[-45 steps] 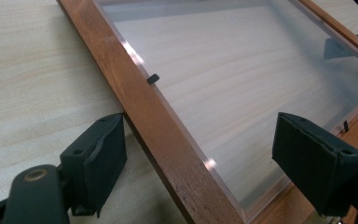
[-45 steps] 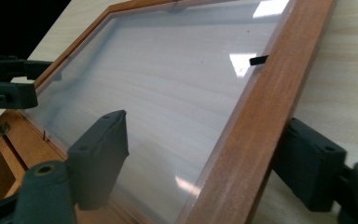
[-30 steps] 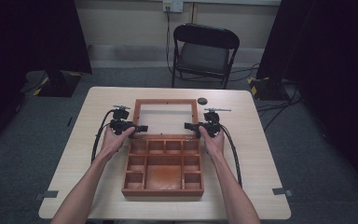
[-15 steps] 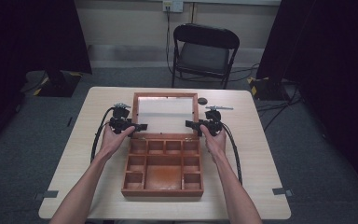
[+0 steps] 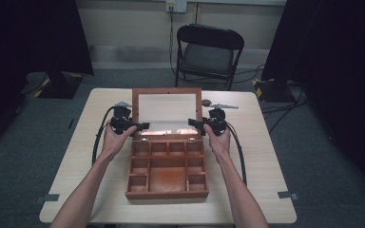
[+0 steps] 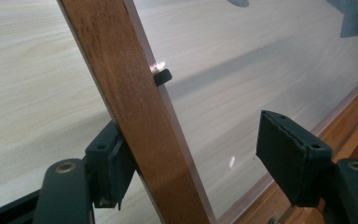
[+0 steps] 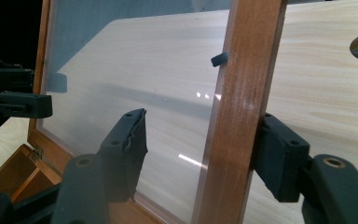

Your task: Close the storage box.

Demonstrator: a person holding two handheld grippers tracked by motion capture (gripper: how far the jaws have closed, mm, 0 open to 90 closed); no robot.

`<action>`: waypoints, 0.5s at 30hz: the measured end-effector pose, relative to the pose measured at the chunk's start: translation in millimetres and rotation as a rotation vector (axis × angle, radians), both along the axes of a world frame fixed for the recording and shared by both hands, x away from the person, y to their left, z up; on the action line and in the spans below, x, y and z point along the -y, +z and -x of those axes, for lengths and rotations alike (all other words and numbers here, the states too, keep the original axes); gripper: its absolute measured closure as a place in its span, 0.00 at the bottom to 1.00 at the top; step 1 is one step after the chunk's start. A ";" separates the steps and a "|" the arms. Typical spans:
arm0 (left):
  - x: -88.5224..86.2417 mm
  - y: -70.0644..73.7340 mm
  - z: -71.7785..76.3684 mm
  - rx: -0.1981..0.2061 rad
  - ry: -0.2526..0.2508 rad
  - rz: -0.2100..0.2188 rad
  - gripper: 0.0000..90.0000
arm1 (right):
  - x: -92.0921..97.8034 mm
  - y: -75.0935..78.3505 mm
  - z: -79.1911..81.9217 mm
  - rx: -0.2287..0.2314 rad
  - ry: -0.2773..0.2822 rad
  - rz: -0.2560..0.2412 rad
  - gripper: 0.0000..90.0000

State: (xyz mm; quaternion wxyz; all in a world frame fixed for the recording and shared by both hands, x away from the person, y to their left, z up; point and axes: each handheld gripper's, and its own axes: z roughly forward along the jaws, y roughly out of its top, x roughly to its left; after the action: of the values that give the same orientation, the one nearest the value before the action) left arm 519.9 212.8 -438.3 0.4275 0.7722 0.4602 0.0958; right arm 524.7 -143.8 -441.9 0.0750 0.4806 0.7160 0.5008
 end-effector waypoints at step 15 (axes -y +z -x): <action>3.5 12.2 0.3 0.036 0.003 0.005 0.36 | 0.2 11.7 10.5 0.039 -0.005 0.024 0.44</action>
State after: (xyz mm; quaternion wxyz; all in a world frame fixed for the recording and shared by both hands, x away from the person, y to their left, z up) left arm 519.6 209.4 -426.2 0.4376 0.7687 0.4536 0.1090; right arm 514.2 -144.1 -430.2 0.0962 0.4715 0.7192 0.5012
